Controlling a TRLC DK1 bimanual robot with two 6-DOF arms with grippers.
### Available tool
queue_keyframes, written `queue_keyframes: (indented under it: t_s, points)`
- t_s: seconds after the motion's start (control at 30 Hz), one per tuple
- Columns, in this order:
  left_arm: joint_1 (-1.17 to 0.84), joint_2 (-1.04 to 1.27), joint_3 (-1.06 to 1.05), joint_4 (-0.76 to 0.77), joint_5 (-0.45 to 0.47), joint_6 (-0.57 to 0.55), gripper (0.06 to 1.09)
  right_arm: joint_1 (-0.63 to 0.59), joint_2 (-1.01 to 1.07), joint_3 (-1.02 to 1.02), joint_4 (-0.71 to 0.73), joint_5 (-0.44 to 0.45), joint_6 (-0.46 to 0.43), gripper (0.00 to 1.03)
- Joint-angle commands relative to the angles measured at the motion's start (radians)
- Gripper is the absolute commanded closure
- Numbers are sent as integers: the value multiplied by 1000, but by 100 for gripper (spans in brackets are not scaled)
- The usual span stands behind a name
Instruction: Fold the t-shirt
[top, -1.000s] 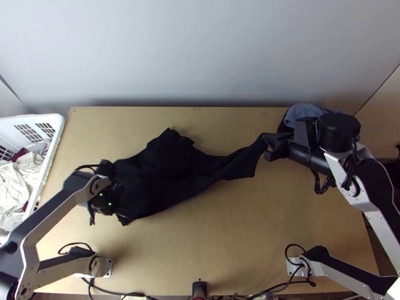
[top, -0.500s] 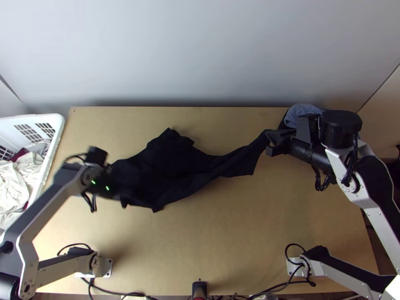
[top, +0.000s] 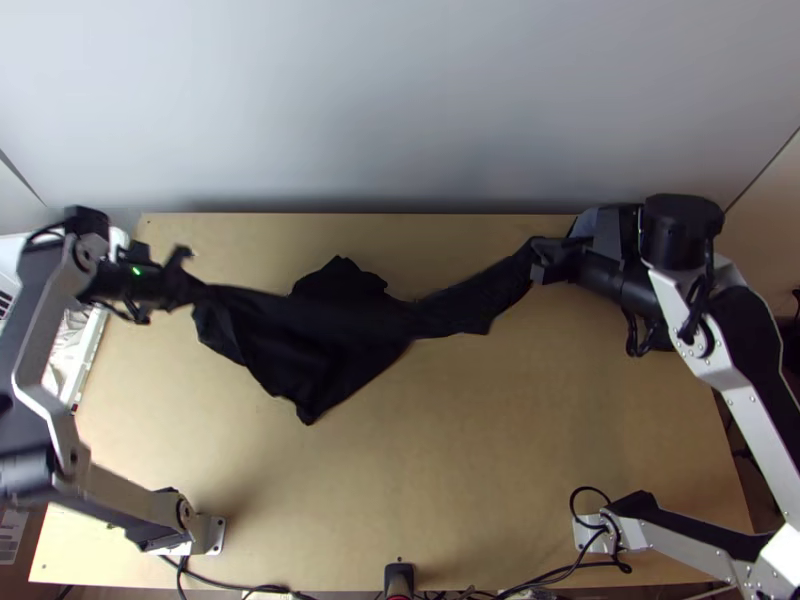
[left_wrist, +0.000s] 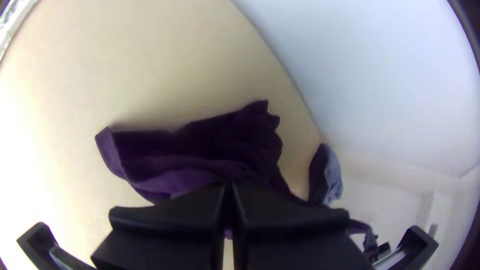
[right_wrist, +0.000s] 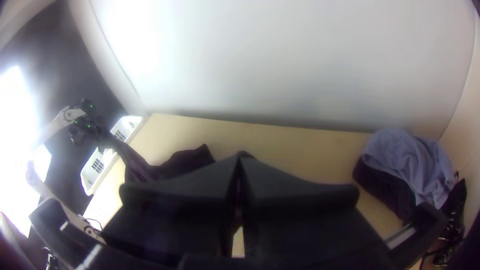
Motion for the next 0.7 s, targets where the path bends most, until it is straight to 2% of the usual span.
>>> queue_keyframes:
  t_s: [0.0,0.27,0.33,0.37,0.4,0.47,0.57,0.67]
  points:
    - [122,235,190,44,26,-160,104,-24,91,70,15,25,19,100]
    - [93,352,201,55,26,-200,104,-63,238,143,77,63,97,100]
    - [76,366,204,52,26,-200,100,-70,281,171,88,68,116,100]
    - [67,369,204,46,28,-196,86,-70,298,183,93,68,120,100]
    - [56,370,201,36,31,-189,63,-68,311,199,93,68,122,100]
    - [31,370,199,-26,63,-140,11,-60,324,219,93,71,120,100]
    - [-4,355,188,-131,98,-32,10,-47,321,219,88,72,122,100]
    - [-36,289,99,-151,98,26,10,-37,303,185,84,72,120,100]
